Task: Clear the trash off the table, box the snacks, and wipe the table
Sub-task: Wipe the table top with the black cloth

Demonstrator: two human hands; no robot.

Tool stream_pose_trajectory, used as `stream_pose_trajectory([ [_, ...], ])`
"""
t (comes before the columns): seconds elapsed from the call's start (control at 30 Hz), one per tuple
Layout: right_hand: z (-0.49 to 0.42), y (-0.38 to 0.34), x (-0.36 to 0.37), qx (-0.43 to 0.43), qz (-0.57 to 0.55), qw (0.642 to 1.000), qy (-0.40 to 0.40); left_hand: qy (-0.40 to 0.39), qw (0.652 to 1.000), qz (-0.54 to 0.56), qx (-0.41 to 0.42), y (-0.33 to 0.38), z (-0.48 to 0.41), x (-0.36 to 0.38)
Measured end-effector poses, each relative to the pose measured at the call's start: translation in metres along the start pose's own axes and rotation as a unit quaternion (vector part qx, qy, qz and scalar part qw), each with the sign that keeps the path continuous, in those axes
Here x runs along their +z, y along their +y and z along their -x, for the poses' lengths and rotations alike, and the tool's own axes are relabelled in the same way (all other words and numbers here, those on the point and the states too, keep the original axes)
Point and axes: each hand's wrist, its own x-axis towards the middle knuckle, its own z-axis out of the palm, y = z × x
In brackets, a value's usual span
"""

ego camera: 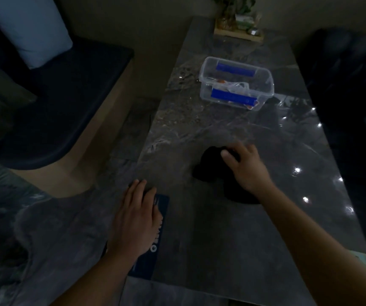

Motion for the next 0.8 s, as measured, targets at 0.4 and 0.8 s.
stream_pose_trajectory([
  [0.4, -0.045, 0.050, 0.034, -0.080, 0.265, 0.961, -0.016, 0.032, 0.999, -0.019, 0.032, -0.006, -0.002, 0.013],
  [0.8, 0.102, 0.027, 0.068, -0.237, 0.282, 0.929, -0.042, 0.016, 0.999, -0.038, 0.028, -0.004, -0.003, 0.006],
])
